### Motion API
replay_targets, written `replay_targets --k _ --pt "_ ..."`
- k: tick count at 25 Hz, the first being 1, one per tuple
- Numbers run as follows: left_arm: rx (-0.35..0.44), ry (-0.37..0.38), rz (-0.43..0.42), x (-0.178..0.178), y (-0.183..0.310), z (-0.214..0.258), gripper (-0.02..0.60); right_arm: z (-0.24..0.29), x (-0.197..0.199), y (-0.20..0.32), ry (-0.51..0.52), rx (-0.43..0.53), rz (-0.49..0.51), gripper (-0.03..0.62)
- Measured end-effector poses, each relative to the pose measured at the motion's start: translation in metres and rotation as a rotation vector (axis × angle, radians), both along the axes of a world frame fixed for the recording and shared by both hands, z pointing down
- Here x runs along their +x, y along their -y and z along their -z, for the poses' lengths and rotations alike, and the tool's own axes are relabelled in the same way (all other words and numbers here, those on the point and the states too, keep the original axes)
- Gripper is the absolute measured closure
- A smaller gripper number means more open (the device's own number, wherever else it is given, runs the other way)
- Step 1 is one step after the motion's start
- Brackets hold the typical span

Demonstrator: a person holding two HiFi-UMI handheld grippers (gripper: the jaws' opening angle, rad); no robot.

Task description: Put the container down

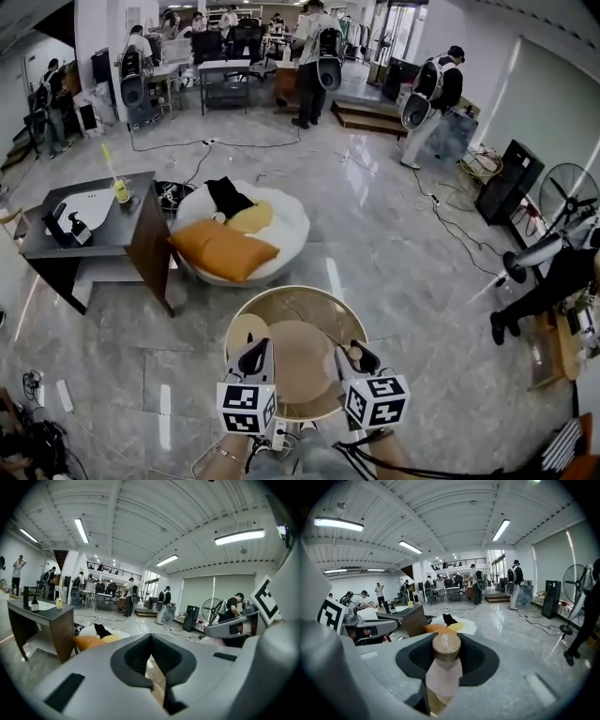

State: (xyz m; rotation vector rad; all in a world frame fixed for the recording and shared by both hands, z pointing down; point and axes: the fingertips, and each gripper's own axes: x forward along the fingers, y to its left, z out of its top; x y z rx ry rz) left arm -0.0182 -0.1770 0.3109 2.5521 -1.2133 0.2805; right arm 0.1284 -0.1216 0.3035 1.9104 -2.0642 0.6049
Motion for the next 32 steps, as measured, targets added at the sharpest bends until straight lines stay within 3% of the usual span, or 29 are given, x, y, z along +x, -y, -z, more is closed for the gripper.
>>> replay_targets --k 5,20,32 --pt "0.010 0.032 0.041 0.014 0.016 -0.003 0.589 -0.006 0.026 0.014 0.012 0.003 0.011 0.464" --pt "-0.084 0.070 0.115 0.023 0.047 -0.066 0.589 -0.066 0.053 0.049 0.040 -0.054 0.000 0.464" --pt "-0.174 0.082 0.088 0.048 0.049 -0.158 0.589 -0.163 0.063 0.063 0.079 -0.131 -0.031 0.464"
